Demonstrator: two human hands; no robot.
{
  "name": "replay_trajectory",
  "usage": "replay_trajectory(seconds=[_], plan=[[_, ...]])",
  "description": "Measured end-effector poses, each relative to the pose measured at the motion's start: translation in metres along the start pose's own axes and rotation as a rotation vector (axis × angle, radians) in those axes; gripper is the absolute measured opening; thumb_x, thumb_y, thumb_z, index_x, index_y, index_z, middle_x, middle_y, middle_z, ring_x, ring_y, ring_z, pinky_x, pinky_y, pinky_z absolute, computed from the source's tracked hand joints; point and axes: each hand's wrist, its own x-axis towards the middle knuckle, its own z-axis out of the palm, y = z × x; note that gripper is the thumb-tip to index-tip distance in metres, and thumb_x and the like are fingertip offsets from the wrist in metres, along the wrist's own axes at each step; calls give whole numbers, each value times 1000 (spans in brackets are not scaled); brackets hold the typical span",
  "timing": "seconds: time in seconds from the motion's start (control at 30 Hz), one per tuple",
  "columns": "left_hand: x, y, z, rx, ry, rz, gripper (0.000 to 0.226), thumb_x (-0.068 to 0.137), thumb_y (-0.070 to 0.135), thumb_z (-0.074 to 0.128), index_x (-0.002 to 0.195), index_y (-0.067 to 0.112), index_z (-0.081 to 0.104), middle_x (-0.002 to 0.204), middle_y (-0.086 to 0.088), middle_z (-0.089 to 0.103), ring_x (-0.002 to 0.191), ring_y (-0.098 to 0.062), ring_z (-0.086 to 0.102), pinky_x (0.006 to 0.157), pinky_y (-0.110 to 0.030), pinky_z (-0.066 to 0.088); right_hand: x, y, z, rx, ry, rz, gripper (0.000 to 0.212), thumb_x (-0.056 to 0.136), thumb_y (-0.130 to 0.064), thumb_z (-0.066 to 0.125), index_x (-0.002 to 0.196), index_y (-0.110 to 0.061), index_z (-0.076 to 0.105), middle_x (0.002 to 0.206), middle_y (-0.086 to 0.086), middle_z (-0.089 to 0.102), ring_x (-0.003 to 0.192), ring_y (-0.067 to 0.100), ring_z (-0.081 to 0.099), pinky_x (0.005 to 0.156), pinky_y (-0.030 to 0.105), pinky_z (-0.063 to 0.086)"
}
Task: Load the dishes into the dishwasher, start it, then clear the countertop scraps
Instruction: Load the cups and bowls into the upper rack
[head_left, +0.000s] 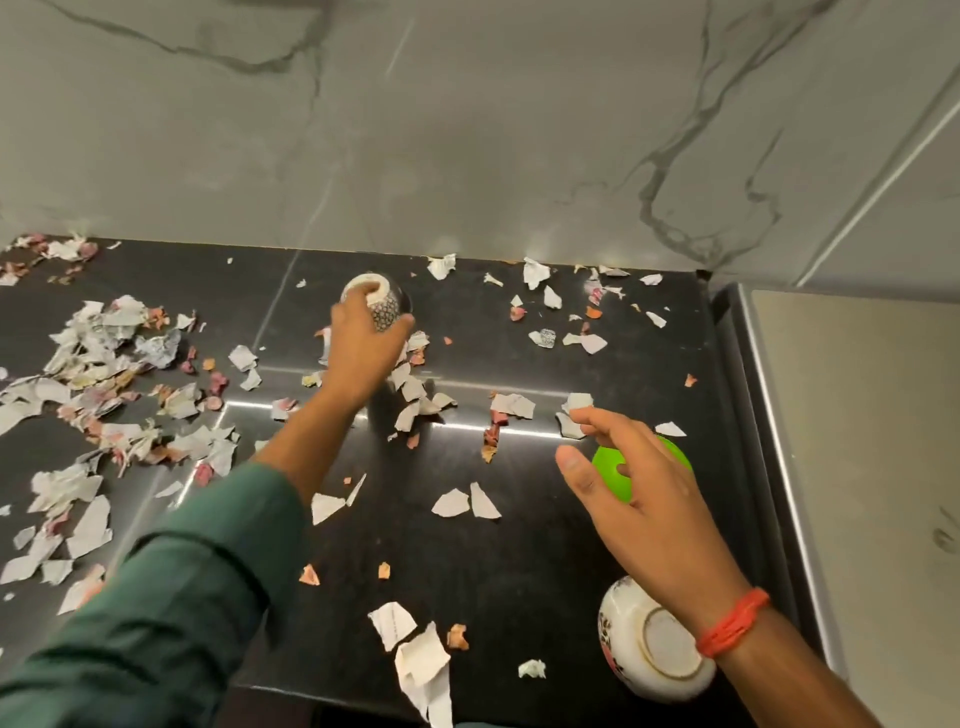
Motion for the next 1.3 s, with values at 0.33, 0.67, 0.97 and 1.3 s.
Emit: replay_trajectory(seconds=[0.33, 0.67, 0.97, 1.3], plan=[[95, -8, 11, 408, -90, -137, 108, 71, 56, 87, 155, 26, 27, 153, -19, 38, 141, -43, 39, 116, -57, 32, -7, 12, -5, 9, 31, 106, 40, 90, -56, 55, 128, -42, 58, 123, -23, 57, 123, 3, 52, 104, 34, 47], [105, -27, -6, 180, -54, -51, 115, 59, 58, 93, 153, 29, 33, 149, -10, 50, 135, -35, 50, 111, -53, 45, -13, 22, -5, 6, 64, 160, 48, 91, -66, 52, 130, -38, 57, 125, -18, 58, 123, 5, 52, 103, 39, 49], [78, -9, -42, -583, -78, -279, 110, 57, 65, 91, 148, 24, 44, 137, -9, 60, 115, -26, 65, 71, -39, 62, -17, 17, -5, -8, 53, 139, 50, 88, -69, 52, 130, -41, 55, 126, -18, 57, 124, 6, 52, 103, 40, 49], [-87, 24, 5, -364, -429, 150, 92, 58, 58, 88, 139, 54, 43, 136, -5, 58, 116, -21, 66, 99, -45, 56, -28, 5, -2, -57, 58, 104, 48, 88, -45, 70, 132, -43, 52, 127, -21, 54, 121, -5, 49, 100, 18, 43]])
